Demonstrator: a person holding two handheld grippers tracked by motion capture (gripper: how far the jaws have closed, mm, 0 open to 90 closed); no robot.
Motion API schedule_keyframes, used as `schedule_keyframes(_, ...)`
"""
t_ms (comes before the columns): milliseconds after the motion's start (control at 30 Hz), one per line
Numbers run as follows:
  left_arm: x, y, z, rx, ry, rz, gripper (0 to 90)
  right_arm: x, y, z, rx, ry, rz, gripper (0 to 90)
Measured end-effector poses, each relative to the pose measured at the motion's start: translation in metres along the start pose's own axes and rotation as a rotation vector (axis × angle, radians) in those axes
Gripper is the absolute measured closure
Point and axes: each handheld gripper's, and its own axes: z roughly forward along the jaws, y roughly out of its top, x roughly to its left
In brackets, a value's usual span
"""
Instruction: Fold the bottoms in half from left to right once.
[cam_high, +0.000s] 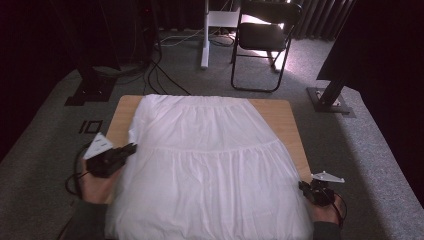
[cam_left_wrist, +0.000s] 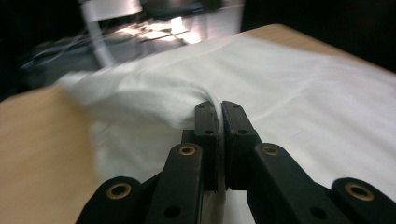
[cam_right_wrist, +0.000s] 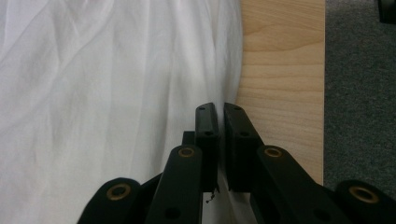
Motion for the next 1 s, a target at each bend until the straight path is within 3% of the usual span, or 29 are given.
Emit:
schedule_keyframes(100, -0.038, 0.030, 0.032, -0.046, -0.155, 0.059, 86.8, 0.001, 0.000, 0.000, -0.001, -0.002, -0.002, 85.0)
schedule_keyframes(167, -0.059, 0.042, 0.052, -0.077, -0.271, 0.058, 86.8, 0.002, 0.000, 0.000, 0.001, -0.005, -0.004, 85.1)
schedule_keyframes(200, -0.075, 0.048, 0.066, -0.093, -0.355, 0.045, 86.9, 0.002, 0.000, 0.001, 0.000, -0.006, -0.005, 85.2)
schedule_keyframes(233, -0.084, 0.050, 0.075, -0.097, -0.395, 0.045, 86.9, 0.002, 0.000, 0.001, 0.001, -0.006, -0.005, 85.3)
schedule_keyframes(333, -0.131, 0.049, 0.111, -0.050, -0.508, 0.091, 86.9, 0.002, 0.000, 0.001, 0.000, -0.006, -0.005, 85.3)
schedule_keyframes(367, -0.131, 0.049, 0.111, -0.050, -0.508, 0.091, 86.9, 0.002, 0.000, 0.001, 0.000, -0.006, -0.005, 85.3)
schedule_keyframes(400, -0.155, 0.042, 0.131, 0.002, -0.536, 0.141, 86.9, 0.002, 0.000, 0.001, 0.000, -0.006, -0.005, 85.3)
schedule_keyframes(467, -0.170, 0.036, 0.150, 0.056, -0.528, 0.183, 86.7, 0.003, 0.001, 0.001, 0.006, -0.011, -0.010, 85.2)
schedule_keyframes(533, -0.173, 0.029, 0.166, 0.075, -0.550, 0.151, 86.3, 0.005, 0.003, 0.001, 0.014, -0.022, -0.017, 81.9)
schedule_keyframes(600, -0.168, 0.024, 0.174, 0.083, -0.556, 0.107, 76.7, 0.010, 0.005, 0.001, 0.027, -0.056, -0.035, 67.9)
schedule_keyframes(667, -0.160, 0.020, 0.173, 0.079, -0.518, 0.096, 62.8, 0.019, 0.011, -0.002, 0.007, -0.092, -0.043, 57.0)
schedule_keyframes(767, -0.144, 0.018, 0.161, 0.073, -0.473, 0.084, 58.1, 0.037, 0.024, -0.013, -0.048, -0.114, -0.084, 49.6)
schedule_keyframes(800, -0.136, 0.016, 0.153, 0.071, -0.428, 0.096, 56.4, 0.042, 0.028, -0.015, -0.063, -0.104, -0.092, 49.3)
schedule_keyframes(1000, -0.097, -0.001, 0.113, 0.085, -0.234, 0.102, 50.7, 0.091, 0.057, -0.019, -0.143, 0.134, -0.136, 50.1)
